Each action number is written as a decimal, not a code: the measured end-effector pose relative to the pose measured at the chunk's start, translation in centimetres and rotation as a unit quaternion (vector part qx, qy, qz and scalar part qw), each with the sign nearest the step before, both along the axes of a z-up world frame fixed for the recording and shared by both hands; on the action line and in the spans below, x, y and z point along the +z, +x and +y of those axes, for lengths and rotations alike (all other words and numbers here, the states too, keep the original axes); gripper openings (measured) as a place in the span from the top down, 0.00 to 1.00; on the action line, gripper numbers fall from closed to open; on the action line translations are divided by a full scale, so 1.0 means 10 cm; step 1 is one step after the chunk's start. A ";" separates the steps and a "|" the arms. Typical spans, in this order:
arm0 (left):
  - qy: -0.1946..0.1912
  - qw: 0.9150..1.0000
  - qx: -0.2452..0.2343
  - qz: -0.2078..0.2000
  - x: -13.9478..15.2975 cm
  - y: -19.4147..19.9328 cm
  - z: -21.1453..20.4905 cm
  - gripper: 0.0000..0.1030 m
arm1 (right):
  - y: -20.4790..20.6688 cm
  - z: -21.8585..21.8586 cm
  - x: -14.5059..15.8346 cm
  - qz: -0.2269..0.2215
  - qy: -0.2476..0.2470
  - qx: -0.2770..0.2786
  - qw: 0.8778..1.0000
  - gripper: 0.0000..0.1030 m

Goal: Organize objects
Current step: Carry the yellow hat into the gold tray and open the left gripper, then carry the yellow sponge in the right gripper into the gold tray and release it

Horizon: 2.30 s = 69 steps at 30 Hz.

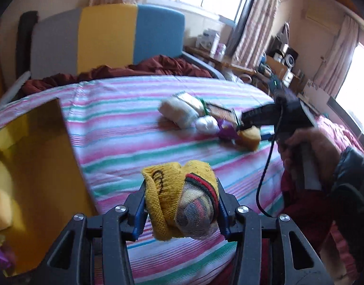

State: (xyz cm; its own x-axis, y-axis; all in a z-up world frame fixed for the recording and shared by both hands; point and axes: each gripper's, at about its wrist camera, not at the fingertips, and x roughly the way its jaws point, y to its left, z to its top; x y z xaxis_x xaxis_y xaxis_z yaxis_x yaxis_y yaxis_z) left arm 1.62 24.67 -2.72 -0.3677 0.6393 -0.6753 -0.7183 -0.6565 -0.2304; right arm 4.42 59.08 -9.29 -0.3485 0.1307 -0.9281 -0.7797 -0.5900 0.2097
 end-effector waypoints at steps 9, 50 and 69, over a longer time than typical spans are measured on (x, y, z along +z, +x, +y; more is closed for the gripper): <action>0.022 0.987 0.161 -0.004 0.25 -0.46 -1.25 0.53 | 0.01 -0.03 0.06 0.004 0.016 0.000 1.000 0.45; -0.030 0.937 0.349 0.000 -0.03 -0.55 -2.76 0.29 | -0.19 -1.49 1.14 0.198 0.132 0.227 0.944 0.45; -0.015 0.927 0.376 0.013 0.01 -0.53 -3.03 0.28 | -1.18 -4.33 0.22 0.072 0.043 0.581 0.809 0.45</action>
State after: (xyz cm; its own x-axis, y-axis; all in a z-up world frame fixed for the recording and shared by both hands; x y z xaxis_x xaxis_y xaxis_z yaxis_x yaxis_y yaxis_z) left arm -3.69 -5.64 -2.57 -0.7174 0.1769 -0.6738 -0.0608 -0.9794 -0.1924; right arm -7.35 15.77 -7.05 -0.3869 -0.3014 -0.8715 0.3419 -0.9246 0.1679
